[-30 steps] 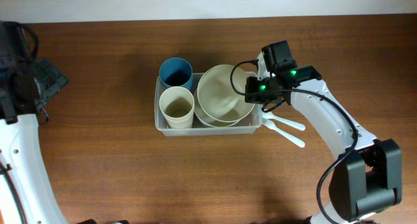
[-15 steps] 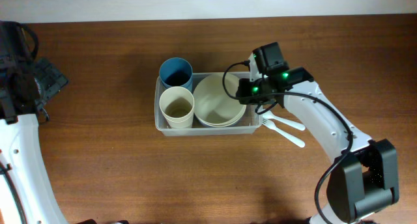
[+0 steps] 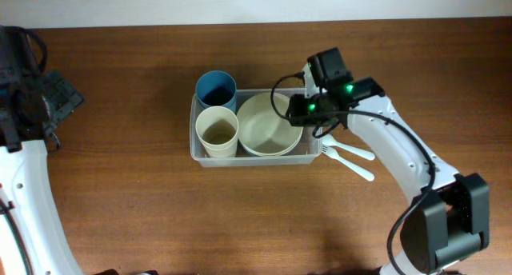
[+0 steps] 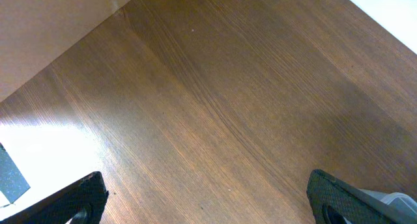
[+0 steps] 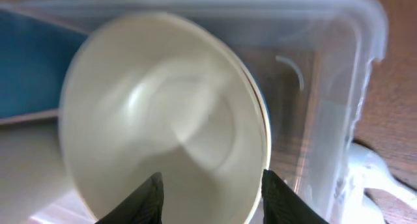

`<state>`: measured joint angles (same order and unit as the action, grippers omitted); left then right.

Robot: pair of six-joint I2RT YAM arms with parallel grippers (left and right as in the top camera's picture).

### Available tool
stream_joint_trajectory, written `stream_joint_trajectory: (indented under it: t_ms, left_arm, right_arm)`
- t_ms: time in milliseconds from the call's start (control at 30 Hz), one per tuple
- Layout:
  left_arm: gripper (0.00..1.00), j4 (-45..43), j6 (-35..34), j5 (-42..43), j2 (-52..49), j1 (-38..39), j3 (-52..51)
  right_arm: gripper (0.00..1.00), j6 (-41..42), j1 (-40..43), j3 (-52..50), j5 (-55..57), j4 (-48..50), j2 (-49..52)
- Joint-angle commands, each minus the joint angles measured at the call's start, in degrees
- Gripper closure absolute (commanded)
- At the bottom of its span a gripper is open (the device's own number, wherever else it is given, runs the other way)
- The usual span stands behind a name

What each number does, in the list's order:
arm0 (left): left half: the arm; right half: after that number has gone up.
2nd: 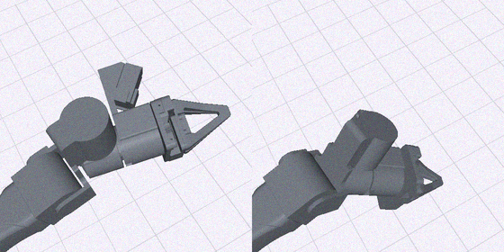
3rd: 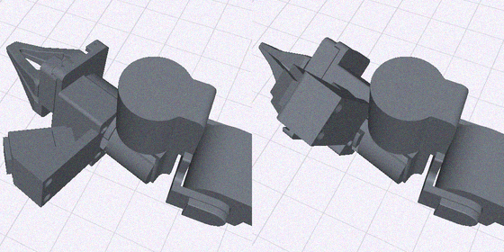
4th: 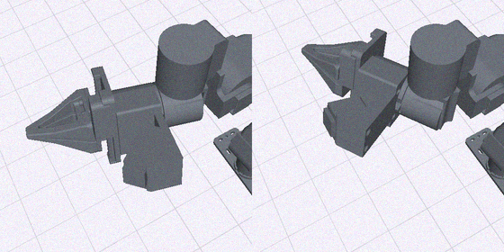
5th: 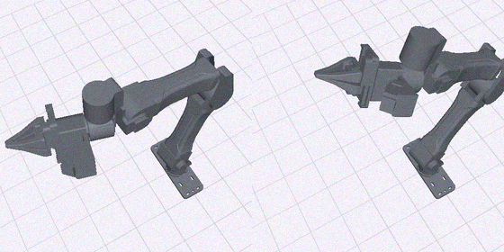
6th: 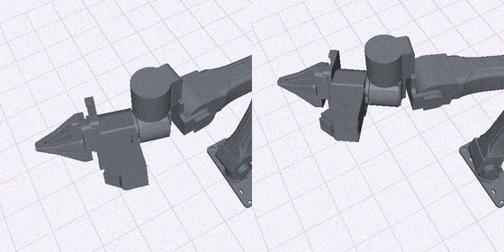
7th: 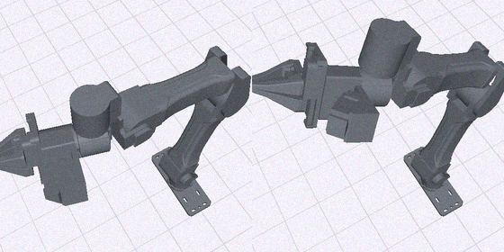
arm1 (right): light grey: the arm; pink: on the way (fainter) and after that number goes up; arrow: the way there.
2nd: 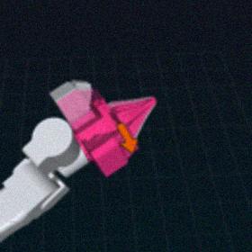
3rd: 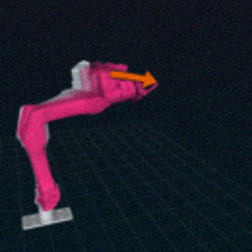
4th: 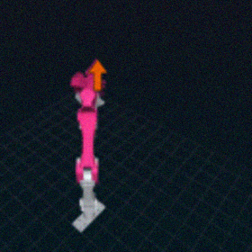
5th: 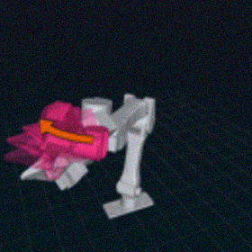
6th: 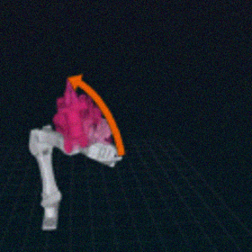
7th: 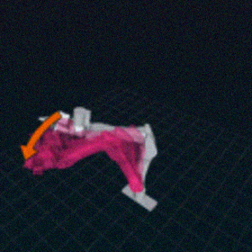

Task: Pack container
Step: 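Move the right gripper down to the white spoon beside the container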

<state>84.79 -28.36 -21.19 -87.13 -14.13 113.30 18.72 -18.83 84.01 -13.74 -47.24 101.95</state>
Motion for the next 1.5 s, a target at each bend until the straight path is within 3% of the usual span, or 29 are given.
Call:
stream_joint_trajectory:
  t_ms: [0, 267, 400, 467, 633, 933, 1100, 1467]
  left_arm:
    - [0.0, 0.07, -0.74, 0.04, -0.2, -0.24, -0.13]
    - [0.0, 0.07, -0.74, 0.04, -0.2, -0.24, -0.13]
    - [0.0, 0.07, -0.74, 0.04, -0.2, -0.24, -0.13]
    - [0.0, 0.07, -0.74, 0.04, -0.2, -0.24, -0.13]
    - [0.0, 0.04, -0.74, 0.04, -0.2, -0.24, -0.13]
    - [0.0, 0.07, -0.74, 0.04, -0.2, -0.24, -0.13]
    - [0.0, 0.07, -0.74, 0.04, -0.2, -0.24, -0.13]
    - [0.0, 0.07, -0.74, 0.04, -0.2, -0.24, -0.13]
  right_arm:
    - [0.63, -1.18, 0.2, 5.92, 1.03, -2.32, 0.0]
    - [0.87, -1.11, 0.2, 6.91, 5.88, -6.32, 0.04]
    - [0.89, -1.11, 0.94, 7.15, 6.29, -7.78, -0.5]
    - [0.88, -1.14, 1.92, 7.91, 6.29, -9.27, -1.38]
    - [0.74, -1.18, 7.19, 13.35, 7.02, -17.68, -3.85]
    - [0.72, -3.74, 17.64, 13.49, 17.14, -29.49, -4.13]
    - [0.67, -3.72, 18.58, 6.49, 18.64, -26.29, -4.13]
    - [0.51, -7.52, 18.58, -12.15, 22.08, -8.98, -4.13]
